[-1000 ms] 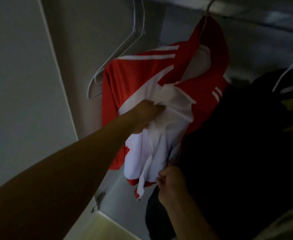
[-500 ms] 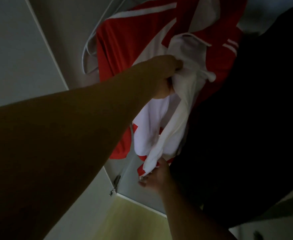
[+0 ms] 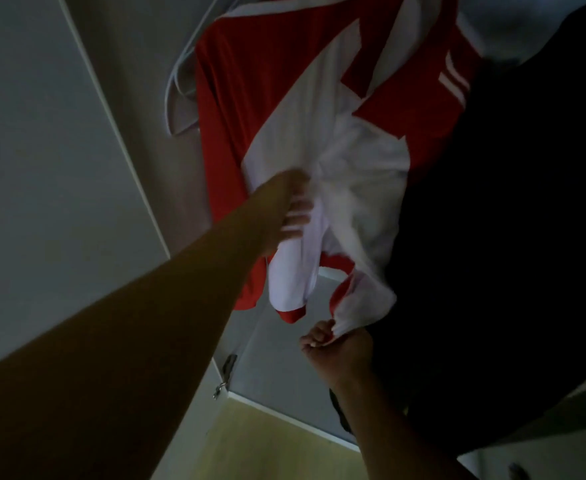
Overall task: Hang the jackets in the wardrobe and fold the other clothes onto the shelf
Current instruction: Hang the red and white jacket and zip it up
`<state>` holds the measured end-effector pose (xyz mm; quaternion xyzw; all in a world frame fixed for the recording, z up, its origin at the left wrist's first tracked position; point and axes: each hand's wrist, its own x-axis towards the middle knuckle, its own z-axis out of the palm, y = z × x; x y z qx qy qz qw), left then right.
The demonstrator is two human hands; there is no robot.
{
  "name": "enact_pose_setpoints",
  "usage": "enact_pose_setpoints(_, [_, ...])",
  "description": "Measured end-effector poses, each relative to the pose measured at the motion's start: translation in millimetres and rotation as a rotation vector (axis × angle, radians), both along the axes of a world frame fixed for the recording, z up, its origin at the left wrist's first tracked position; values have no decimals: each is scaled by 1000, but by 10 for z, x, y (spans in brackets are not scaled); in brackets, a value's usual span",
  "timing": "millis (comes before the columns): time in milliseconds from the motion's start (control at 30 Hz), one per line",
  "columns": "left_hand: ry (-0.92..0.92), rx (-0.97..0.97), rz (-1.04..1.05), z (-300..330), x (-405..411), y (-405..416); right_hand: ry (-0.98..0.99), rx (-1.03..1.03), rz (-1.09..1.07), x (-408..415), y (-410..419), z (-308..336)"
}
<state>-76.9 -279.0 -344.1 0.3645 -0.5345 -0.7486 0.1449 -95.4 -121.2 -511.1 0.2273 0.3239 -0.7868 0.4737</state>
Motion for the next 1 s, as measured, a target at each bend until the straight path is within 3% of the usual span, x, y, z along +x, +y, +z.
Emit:
enact_pose_setpoints(100, [-214,98,30,-935,267,33,113,36,44,-218,91,-46])
enact_pose_setpoints(267, [-341,304,-52,-2253,304,302,522,203,297,-494,169,-271])
enact_pose_setpoints(400, [-417,338,4,-2967,99,439,805,180,352,-630,149,-551])
enact_pose_setpoints(567, [-241,440,128,-3582,-246,471,919,248,320,-770,108,-871])
enact_pose_setpoints(800, [233,493,234,-4040,-632,275,1235,250,410,-957,173,-1186])
enact_pose_setpoints(1000, [269,199,60,-3918,-581,306,1034,-83,295,-994,231,-1374])
